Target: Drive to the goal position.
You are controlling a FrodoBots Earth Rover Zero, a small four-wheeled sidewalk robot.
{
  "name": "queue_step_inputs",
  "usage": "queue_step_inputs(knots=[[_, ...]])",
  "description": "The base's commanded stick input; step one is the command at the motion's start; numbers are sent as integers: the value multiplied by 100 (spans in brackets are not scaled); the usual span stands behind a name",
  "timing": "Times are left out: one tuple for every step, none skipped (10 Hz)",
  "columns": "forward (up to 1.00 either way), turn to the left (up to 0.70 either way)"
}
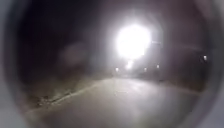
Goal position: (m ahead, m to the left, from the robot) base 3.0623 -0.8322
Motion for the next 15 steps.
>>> queue_step_inputs(knots=[[100, -5], [100, -5], [100, -5], [100, -4], [100, -3], [100, -2], [100, -1], [100, 0], [100, 0], [100, 0], [100, 0], [100, 0], [100, 0], [100, 0], [100, 0]])
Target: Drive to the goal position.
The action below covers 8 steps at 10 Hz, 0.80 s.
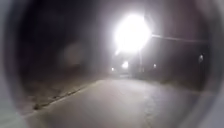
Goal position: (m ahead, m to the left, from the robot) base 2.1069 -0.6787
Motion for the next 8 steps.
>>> queue_step_inputs(knots=[[100, 0], [100, 0], [100, 0], [100, 0], [100, 0], [100, 0], [100, 0], [100, 0]])
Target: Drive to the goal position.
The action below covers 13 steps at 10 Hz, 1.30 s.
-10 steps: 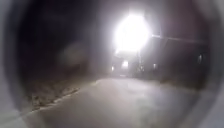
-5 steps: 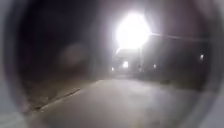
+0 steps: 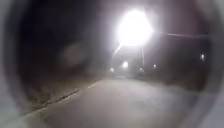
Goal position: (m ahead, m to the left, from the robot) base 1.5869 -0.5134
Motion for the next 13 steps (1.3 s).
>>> queue_step_inputs(knots=[[100, 0], [100, 0], [100, 0], [100, 0], [100, 0], [100, 0], [100, 0], [100, 0], [100, 0], [100, 0], [100, 0], [100, 0], [100, 0]])
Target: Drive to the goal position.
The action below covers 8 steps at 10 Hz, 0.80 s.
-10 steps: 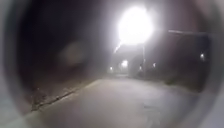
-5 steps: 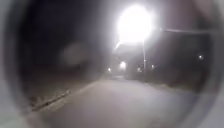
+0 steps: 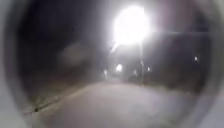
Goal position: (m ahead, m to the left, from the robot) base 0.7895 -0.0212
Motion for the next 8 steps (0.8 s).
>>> queue_step_inputs(knots=[[100, 0], [100, 0], [100, 0], [100, 0], [100, 0], [100, 0], [100, 0], [100, 0]])
